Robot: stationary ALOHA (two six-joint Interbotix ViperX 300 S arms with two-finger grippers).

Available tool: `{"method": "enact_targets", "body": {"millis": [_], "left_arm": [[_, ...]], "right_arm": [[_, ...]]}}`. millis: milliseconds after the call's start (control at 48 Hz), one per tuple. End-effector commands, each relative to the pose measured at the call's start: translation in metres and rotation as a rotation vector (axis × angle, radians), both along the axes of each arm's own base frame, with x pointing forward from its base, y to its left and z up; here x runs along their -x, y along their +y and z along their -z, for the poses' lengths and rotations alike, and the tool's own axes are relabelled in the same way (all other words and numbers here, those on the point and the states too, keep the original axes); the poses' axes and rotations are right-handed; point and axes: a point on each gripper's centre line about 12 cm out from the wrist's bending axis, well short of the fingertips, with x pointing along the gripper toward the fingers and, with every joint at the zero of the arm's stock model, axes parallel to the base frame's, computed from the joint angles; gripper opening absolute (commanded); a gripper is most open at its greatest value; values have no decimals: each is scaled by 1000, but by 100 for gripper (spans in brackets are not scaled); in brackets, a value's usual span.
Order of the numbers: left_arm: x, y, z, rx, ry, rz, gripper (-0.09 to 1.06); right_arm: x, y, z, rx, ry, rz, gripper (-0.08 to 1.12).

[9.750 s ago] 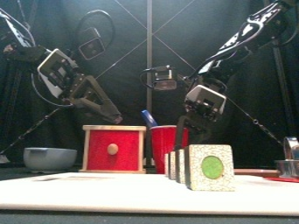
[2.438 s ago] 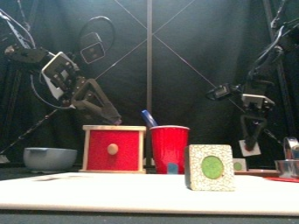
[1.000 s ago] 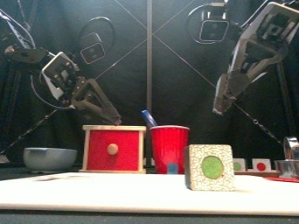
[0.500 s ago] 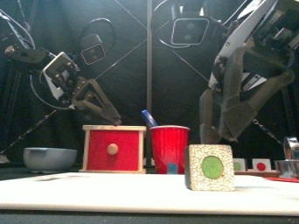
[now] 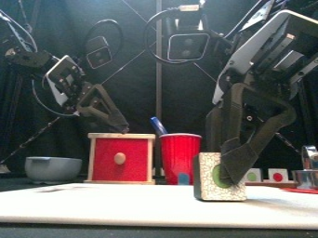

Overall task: Place sushi on board then cut the sushi with the knife then place the pieces on the plate
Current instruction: Place the 4 sushi pieces on the plate

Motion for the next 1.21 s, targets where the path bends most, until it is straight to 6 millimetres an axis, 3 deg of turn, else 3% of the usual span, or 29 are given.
{"method": "enact_targets", "body": {"millis": [21, 167, 312, 667, 917, 1208], "left_arm": [[-3, 1, -8, 1, -28, -3, 65], [-2, 1, -7, -1, -26, -3, 65], [-3, 1, -8, -3, -28, -1, 65], [-2, 1, -7, -3, -26, -1, 65], [-2, 2, -7, -6, -25, -4, 65], [-2, 3, -7, -4, -25, -7, 65]], "right_arm": [[-6, -4, -19, -12, -48, 11, 56], [-1, -32, -30, 0, -64, 61, 57], [14, -76, -41, 13, -64, 163, 57], [97, -197, -77, 145, -7, 487, 57], [141, -259, -60, 196, 62, 691, 57], [167, -285, -26, 170, 126, 792, 58]]}}
